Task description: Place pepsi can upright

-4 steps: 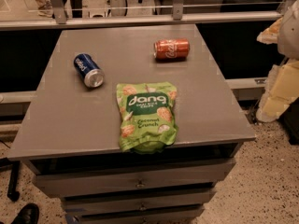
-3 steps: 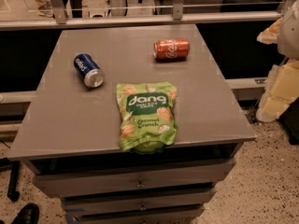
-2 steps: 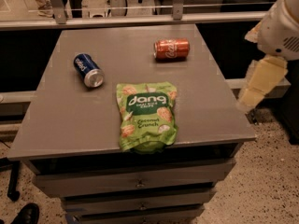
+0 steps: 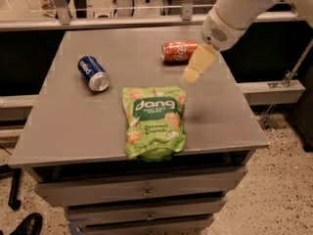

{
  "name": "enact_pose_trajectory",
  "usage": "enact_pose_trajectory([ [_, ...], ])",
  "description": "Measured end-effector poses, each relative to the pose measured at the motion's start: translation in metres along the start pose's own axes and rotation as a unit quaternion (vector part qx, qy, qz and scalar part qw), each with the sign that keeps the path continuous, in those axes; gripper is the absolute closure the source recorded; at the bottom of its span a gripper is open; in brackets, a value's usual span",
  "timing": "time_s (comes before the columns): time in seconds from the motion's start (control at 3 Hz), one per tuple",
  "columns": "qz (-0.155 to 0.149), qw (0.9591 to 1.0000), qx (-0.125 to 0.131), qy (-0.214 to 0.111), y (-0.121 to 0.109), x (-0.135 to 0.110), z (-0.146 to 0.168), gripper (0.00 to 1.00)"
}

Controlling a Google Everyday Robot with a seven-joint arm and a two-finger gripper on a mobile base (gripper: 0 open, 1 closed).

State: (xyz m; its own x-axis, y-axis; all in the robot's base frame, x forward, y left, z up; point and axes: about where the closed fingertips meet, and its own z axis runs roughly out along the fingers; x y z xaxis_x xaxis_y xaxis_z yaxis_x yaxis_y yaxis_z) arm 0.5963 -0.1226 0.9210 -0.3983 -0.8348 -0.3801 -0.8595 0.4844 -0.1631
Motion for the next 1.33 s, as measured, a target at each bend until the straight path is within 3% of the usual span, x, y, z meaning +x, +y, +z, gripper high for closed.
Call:
enact_pose_trajectory([
  [0.33,0.050,0.9980,-0.019,-0.032,-0.012,-0.057,0.026,0.00],
  [0.67,0.102,0.9909,-0.047,-0.075,-0.007,-0.108,0.032,0.00],
  [1.33,0.111,0.9903,-0.053,-0.064,-0.007,-0.111,0.037,0.00],
])
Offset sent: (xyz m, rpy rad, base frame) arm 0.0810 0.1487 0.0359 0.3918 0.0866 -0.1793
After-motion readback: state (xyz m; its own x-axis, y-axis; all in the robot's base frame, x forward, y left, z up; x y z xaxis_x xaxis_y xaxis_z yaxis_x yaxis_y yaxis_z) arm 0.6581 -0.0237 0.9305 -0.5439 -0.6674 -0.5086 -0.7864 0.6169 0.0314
